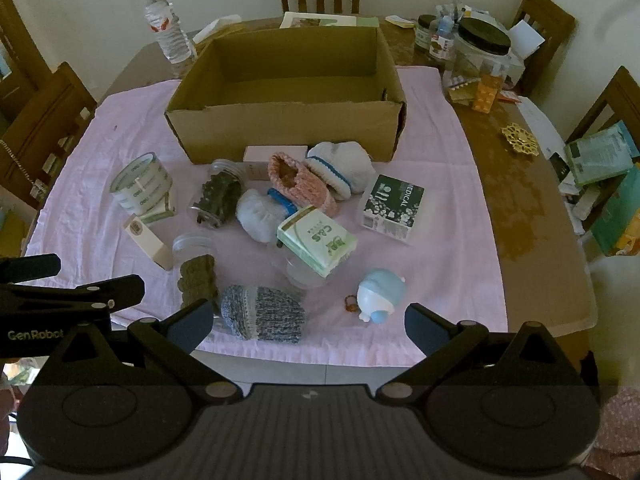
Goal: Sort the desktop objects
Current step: 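Reach the left tool to the white barcode box and close on it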
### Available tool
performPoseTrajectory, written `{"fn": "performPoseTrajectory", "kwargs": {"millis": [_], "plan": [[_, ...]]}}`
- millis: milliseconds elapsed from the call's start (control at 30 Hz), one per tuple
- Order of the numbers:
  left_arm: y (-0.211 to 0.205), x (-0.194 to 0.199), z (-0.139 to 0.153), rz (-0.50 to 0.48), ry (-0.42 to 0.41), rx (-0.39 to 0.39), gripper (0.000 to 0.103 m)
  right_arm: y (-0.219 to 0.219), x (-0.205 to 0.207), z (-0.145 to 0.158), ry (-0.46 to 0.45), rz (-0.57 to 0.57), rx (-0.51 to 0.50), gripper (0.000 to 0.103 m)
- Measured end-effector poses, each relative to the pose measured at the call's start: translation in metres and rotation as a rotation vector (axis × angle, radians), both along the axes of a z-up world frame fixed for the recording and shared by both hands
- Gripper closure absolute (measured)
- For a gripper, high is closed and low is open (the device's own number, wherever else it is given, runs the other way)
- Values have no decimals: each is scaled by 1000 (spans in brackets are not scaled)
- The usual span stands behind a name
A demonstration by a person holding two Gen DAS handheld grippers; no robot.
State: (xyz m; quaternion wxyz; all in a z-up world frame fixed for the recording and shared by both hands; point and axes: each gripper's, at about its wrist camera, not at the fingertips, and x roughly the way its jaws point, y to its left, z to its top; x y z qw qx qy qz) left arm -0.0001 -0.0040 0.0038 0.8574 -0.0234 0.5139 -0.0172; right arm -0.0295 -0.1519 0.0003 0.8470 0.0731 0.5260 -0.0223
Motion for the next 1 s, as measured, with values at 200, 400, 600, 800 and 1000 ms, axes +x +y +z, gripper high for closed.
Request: {"fn": "performPoseTrajectory", "kwargs": {"millis": [200, 400, 600, 800, 1000], "plan": [[-3, 3, -3, -2, -12, 5, 1, -2, 0, -3, -24, 18, 15, 0], [-7, 3, -5, 11, -20, 18, 1, -3, 1, -6, -48, 53, 31, 0], [-12, 4, -4, 26, -37, 23, 1, -7, 2, -6, -80, 91, 52, 0], [-13, 5, -7, 9, -70, 15, 1, -12, 2, -6, -132, 126, 80, 0], [-5, 10, -17, -24, -76, 8, 1, -7, 3, -8, -193, 150, 72, 0]]}}
